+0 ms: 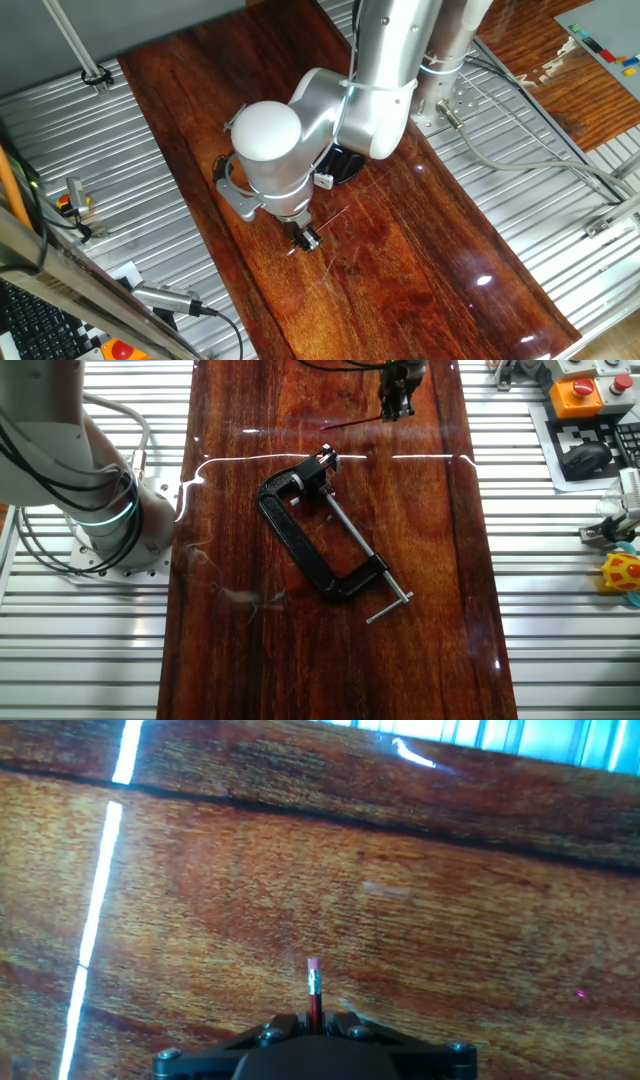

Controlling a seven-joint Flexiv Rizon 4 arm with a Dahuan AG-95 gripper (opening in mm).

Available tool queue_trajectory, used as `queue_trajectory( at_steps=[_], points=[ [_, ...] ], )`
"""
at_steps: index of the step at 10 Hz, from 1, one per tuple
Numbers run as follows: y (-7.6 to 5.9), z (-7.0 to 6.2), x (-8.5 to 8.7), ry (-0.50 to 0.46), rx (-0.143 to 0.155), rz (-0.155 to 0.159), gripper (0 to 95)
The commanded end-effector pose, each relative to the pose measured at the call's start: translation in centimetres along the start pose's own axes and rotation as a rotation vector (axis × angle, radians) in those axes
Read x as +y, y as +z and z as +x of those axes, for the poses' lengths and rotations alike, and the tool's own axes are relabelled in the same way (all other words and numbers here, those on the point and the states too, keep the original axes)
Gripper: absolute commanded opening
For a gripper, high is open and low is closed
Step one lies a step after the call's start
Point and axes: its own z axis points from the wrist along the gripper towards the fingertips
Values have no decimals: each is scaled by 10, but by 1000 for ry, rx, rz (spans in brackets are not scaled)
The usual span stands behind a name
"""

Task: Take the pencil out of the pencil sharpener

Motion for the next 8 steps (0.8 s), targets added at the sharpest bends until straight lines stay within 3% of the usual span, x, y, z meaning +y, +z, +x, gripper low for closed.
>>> queue_trajectory(
  at_steps=[1, 6, 7, 8],
  points=[
    [4, 4, -2, -3, -1, 1, 0],
    [15, 13, -3, -10, 1, 1, 0],
    [16, 13, -2, -14, 0, 3, 190],
    [18, 13, -1, -14, 1, 4, 190]
  ],
)
